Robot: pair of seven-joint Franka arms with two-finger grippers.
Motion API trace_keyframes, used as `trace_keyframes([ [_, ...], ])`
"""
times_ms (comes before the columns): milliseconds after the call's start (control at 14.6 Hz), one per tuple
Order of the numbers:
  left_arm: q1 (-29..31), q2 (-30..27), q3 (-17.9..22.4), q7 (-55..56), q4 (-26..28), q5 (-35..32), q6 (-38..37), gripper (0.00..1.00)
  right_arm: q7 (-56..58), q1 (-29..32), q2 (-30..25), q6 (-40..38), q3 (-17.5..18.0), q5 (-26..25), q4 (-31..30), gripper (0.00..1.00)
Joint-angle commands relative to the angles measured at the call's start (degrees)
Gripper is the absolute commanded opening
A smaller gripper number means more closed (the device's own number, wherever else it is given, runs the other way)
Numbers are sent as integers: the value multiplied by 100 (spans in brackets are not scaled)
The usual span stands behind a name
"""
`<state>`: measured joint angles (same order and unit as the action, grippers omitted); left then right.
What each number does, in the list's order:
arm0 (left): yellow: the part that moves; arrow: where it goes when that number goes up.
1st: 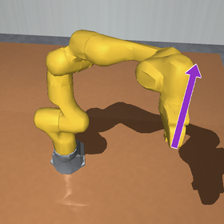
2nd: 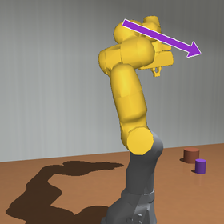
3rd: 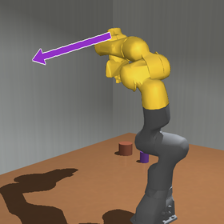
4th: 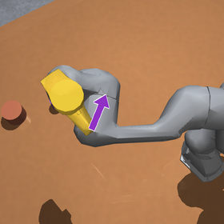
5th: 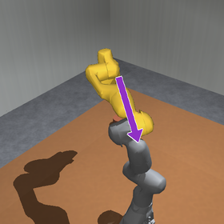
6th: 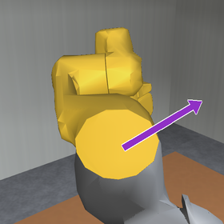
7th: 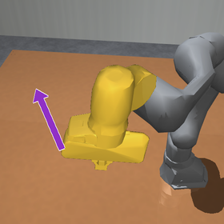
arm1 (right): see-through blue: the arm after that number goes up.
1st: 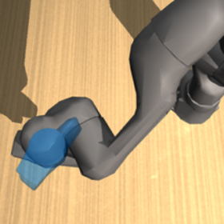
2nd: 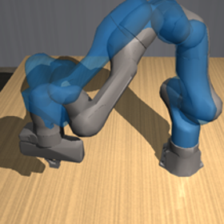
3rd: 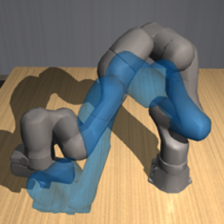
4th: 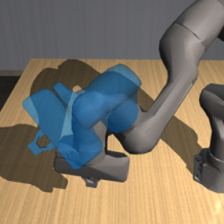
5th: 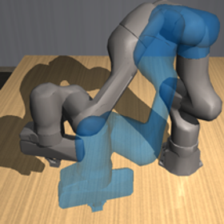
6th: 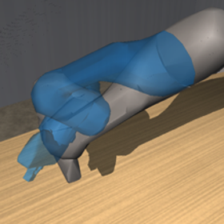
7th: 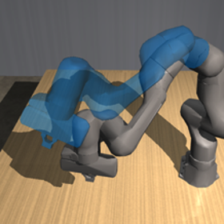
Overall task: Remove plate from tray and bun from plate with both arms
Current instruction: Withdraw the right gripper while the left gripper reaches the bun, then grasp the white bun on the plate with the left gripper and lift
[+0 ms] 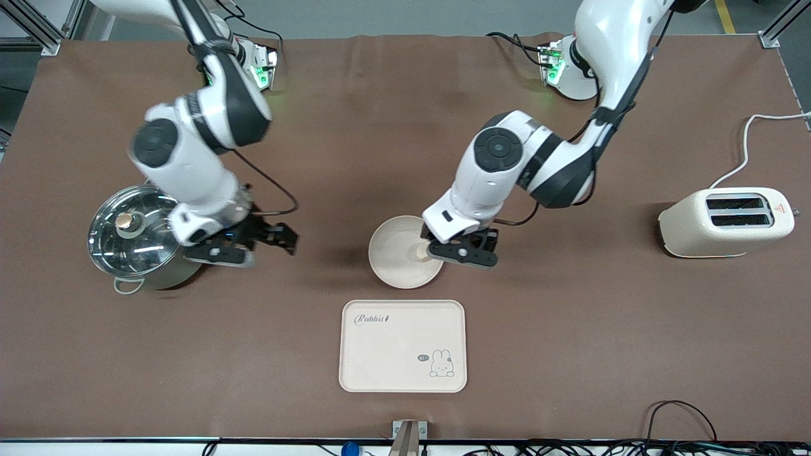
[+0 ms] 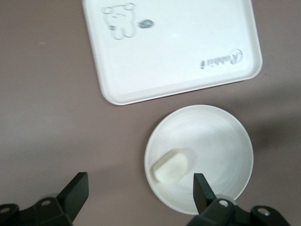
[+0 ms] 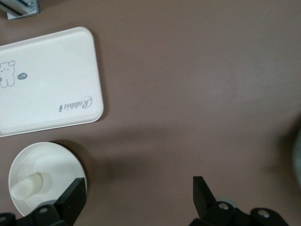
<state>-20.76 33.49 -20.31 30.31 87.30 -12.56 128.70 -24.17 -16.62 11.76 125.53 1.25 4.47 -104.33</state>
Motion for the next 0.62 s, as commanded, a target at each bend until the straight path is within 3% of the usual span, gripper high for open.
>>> trace_keyframes([
  [0,-164,429,-17,62,-21,-282,514,98,1068,815,-613,-824,139,-86,191,100],
  [206,-428,877,9,360,23,-615,972,97,1530,1616,-622,-2415,305,-77,1255,100],
  [412,-411,1160,1,634,295,-1099,1455,98,1739,1977,-946,-2804,227,-139,1425,100],
  [549,-411,1169,9,634,489,-1179,1562,97,2169,1944,-1131,-2972,-227,-192,1442,100],
])
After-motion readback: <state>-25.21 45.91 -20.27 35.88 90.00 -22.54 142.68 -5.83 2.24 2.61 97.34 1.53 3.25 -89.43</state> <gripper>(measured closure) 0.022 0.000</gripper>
